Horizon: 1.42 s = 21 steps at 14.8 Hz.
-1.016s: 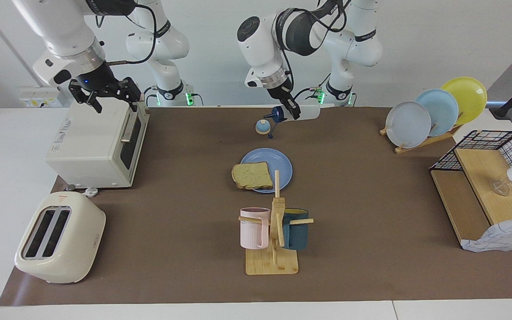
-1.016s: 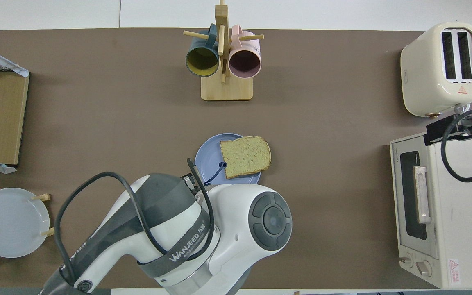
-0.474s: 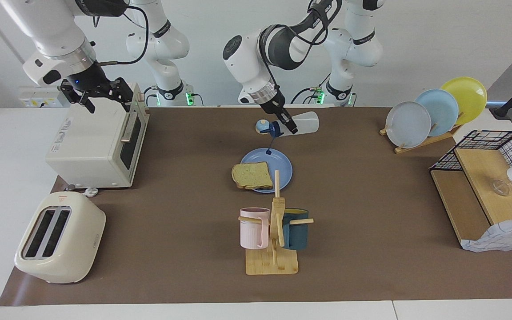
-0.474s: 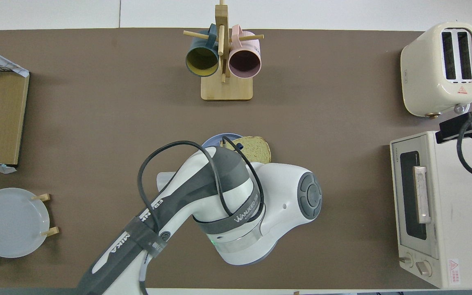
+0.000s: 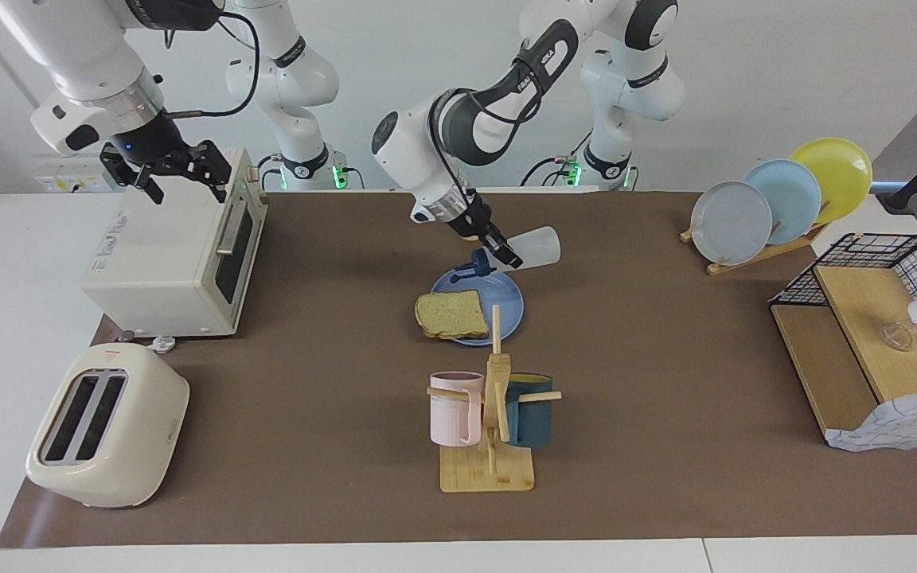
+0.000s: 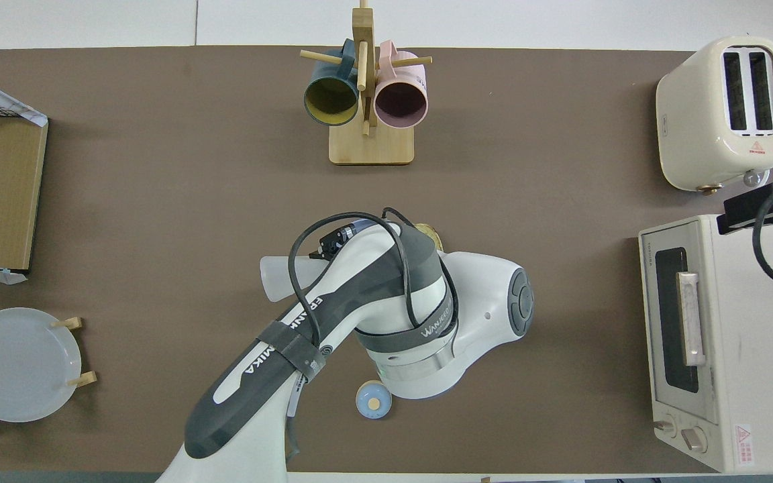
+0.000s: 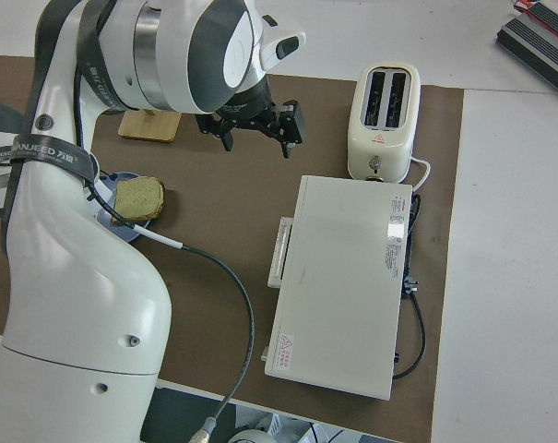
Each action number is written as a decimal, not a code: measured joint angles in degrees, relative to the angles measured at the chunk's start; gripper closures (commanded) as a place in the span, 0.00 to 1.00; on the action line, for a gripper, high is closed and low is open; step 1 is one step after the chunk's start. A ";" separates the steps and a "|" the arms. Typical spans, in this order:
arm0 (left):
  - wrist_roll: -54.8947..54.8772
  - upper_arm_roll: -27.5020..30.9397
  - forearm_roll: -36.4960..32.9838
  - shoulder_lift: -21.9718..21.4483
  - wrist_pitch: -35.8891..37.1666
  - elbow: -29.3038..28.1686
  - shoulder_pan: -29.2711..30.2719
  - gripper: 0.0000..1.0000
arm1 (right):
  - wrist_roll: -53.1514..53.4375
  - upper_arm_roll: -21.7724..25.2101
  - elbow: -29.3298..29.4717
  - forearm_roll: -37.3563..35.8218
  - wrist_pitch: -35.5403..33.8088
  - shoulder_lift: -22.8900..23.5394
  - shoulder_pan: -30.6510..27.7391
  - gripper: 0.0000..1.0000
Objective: Put bread on plate and add seasoning
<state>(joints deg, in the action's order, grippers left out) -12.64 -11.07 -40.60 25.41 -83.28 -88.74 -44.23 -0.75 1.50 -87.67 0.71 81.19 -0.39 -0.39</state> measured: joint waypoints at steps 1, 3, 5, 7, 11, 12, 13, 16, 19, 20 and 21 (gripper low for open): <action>0.00 0.02 -0.61 0.02 0.13 -0.02 0.00 0.75 | 0.00 -0.01 -0.02 0.00 0.00 0.00 0.02 0.00; 0.00 0.04 -2.06 0.30 0.38 -0.40 0.00 0.75 | 0.00 -0.01 -0.04 0.00 0.00 0.00 0.02 0.00; 0.00 0.03 -3.26 0.77 0.68 -1.10 -0.05 0.75 | 0.00 -0.01 -0.06 0.00 0.00 0.00 0.01 0.00; -0.11 0.02 -5.07 1.83 2.04 -1.62 -0.41 0.75 | 0.00 -0.01 -0.07 0.00 0.00 0.00 0.01 0.00; 0.14 -0.02 -8.26 5.72 4.79 -1.75 -2.32 0.76 | 0.00 -0.01 -0.07 0.00 0.00 0.00 0.01 0.00; 0.14 -0.02 -9.34 5.99 5.84 -1.74 -2.40 0.76 | 0.00 -0.01 -0.07 0.00 0.00 0.00 0.01 0.00; 0.14 0.04 -10.19 6.06 6.71 -1.74 -2.40 0.76 | 0.00 -0.01 -0.07 0.00 0.00 0.00 0.01 0.00; 0.13 0.42 -12.63 6.06 7.64 -1.71 -2.03 0.78 | 0.00 -0.01 -0.08 0.00 0.00 0.00 0.01 0.00; 0.13 0.75 -14.76 6.06 7.77 -1.71 -0.75 0.78 | 0.00 -0.01 -0.08 0.00 0.00 0.00 0.01 0.00; 0.12 0.76 -15.25 6.06 7.80 -1.71 -0.42 0.78 | 0.00 -0.01 -0.08 0.00 0.00 0.00 0.01 0.00; 0.12 0.76 -15.49 6.06 7.94 -1.71 -0.30 0.78 | 0.00 -0.01 -0.08 0.00 0.00 0.00 0.01 0.00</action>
<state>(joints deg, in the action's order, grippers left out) -12.52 -10.30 -56.09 31.47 -75.34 -90.45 -44.53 -0.75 1.49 -87.74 0.70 81.19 -0.39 -0.37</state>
